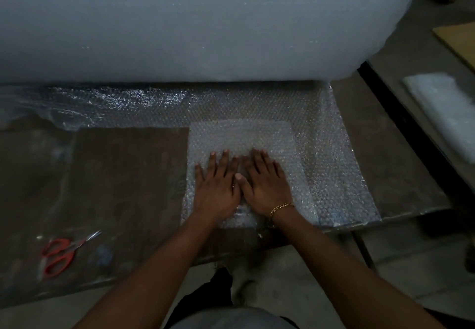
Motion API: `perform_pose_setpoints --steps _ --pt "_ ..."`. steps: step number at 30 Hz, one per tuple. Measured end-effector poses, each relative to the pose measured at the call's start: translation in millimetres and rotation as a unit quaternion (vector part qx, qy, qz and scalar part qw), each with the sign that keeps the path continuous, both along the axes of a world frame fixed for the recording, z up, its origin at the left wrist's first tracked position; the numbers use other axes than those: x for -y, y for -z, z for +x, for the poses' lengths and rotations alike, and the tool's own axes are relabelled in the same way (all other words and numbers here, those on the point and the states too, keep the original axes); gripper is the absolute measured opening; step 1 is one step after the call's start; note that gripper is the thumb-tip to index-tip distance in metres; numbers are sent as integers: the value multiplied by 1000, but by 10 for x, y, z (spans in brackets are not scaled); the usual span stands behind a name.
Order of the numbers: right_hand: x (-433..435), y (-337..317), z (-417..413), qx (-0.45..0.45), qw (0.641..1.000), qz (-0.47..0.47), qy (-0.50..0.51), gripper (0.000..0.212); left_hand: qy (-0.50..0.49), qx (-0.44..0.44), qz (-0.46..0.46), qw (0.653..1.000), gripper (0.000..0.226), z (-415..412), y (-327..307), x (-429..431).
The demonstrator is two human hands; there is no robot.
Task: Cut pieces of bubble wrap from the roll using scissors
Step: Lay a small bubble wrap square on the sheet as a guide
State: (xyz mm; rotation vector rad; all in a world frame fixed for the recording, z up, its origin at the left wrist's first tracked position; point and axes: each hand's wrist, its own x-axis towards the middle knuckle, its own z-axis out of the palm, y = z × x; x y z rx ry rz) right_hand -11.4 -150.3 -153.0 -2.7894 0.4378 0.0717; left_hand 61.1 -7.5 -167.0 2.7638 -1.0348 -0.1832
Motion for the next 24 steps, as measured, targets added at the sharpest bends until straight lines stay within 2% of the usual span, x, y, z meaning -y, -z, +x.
perform_pose_setpoints --steps 6,13,21,24 --pt "238 -9 -202 -20 999 -31 24 75 -26 4 8 1000 78 21 9 -135" --pt "428 5 -444 -39 997 -34 63 82 -51 -1 -8 999 79 54 18 -370" --pt "438 -26 -462 -42 997 -27 51 88 -40 -42 21 998 87 66 -110 -389" --pt "342 -128 -468 5 998 -57 27 86 -59 -18 -9 998 88 40 -233 -536"
